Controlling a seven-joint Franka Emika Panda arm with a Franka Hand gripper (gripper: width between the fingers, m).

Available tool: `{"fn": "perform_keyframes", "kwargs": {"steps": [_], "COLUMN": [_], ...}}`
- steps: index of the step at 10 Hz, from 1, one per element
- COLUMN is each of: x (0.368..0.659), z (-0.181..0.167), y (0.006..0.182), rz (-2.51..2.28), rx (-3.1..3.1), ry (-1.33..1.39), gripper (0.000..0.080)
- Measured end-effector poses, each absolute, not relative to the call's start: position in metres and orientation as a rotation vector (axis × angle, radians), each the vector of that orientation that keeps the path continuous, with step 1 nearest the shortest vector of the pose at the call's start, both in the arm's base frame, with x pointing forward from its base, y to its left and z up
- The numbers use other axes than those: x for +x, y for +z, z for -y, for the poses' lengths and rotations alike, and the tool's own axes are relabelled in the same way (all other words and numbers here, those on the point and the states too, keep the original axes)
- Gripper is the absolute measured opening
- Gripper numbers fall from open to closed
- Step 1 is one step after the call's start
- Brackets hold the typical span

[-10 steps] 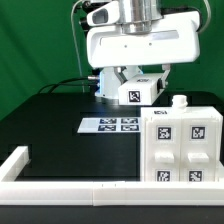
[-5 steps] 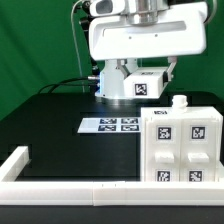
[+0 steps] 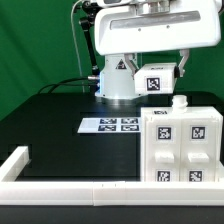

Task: Assemble cabinet

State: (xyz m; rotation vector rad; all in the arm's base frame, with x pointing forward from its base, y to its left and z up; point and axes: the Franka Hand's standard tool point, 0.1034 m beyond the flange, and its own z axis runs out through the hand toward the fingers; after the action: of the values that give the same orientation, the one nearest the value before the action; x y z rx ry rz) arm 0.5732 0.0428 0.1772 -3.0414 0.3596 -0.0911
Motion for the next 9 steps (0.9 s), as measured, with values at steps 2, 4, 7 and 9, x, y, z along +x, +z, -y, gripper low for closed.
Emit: {"fn": "perform_keyframes", "kwargs": {"steps": [2, 4, 7, 9], "x": [0.577, 0.597, 0.614, 0.614], "z": [-0.045, -0.053, -0.063, -0.062], "y": [0.17, 0.169, 0.17, 0.169], "rz": [-0.28, -0.214, -0.173, -0.175], "rx": [-3.049, -3.051, -3.05, -3.05], "ry": [-0.125, -0.145, -0.141, -0.143], "gripper": [0.0557, 0.0557, 0.0557, 0.0557]}}
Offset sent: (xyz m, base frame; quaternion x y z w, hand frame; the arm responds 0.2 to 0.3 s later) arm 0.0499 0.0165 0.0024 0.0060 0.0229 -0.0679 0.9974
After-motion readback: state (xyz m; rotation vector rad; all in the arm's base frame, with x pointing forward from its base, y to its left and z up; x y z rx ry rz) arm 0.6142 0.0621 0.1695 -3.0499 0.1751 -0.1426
